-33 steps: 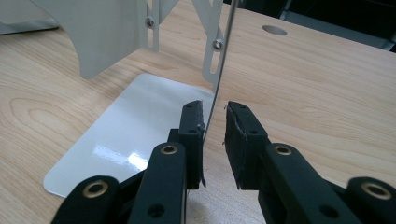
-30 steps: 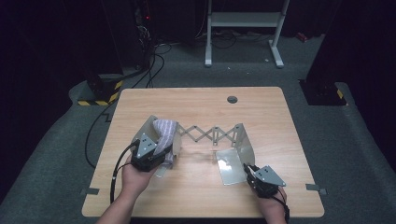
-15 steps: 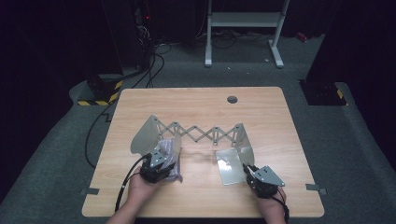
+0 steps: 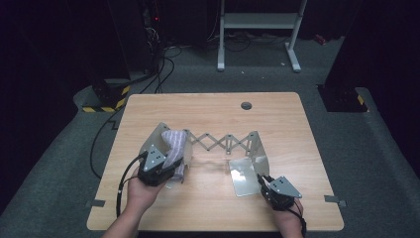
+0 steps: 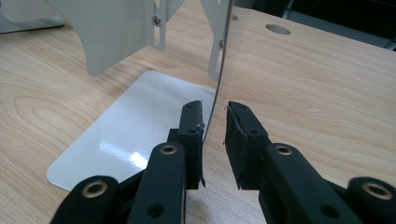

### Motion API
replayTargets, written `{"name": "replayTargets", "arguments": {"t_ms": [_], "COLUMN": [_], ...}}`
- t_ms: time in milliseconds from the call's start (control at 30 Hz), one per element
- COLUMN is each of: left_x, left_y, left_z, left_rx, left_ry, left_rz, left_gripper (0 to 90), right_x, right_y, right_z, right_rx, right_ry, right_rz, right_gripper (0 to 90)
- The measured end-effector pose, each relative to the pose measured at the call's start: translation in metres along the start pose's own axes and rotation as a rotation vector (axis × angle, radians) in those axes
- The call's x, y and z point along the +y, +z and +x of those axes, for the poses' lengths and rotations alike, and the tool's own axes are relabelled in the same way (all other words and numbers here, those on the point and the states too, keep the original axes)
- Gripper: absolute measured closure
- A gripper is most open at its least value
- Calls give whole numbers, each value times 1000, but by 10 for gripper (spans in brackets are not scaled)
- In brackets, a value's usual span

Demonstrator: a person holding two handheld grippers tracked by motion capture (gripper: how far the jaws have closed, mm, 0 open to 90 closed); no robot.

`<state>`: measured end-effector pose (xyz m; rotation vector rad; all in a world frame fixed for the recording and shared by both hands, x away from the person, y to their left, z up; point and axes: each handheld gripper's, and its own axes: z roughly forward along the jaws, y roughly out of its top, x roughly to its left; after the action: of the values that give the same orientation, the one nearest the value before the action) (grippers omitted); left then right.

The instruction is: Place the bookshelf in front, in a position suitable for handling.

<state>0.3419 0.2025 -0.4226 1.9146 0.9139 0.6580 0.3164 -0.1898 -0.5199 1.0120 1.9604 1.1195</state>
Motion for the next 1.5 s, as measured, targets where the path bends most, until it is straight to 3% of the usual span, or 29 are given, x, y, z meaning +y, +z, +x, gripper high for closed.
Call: {"name": "replayTargets", "arguments": {"t_ms": [133,267,400,600,733,1000,1267,1367,1500], "left_x": [9,2,-14,-45,-66,-70,-52,-53,-66], "left_y": [7,16,26,47,58,58,38,30,23], "left_z": [5,7,8,0,-2,-3,-7,-4,9], "left_rx": [-3,-15,-36,-49,-53,-52,-42,-27,14], "left_ry": [12,19,-3,4,-22,-43,-27,-40,-72], "left_rz": [17,54,93,189,230,218,132,105,112], "left_gripper": [660,662,663,665,665,665,665,664,665], "right_x": [0,0,0,-1,-1,-1,-1,-1,0], "right_y": [0,0,0,1,1,1,1,1,0], "right_z": [0,0,0,0,1,1,1,1,1], "right_rx": [1,2,4,5,5,5,6,6,7], "right_ry": [1,1,2,1,-1,-2,-3,-2,-2], "right_rz": [0,0,0,3,4,6,6,5,4], "right_gripper": [763,763,762,763,763,763,763,763,765]}}
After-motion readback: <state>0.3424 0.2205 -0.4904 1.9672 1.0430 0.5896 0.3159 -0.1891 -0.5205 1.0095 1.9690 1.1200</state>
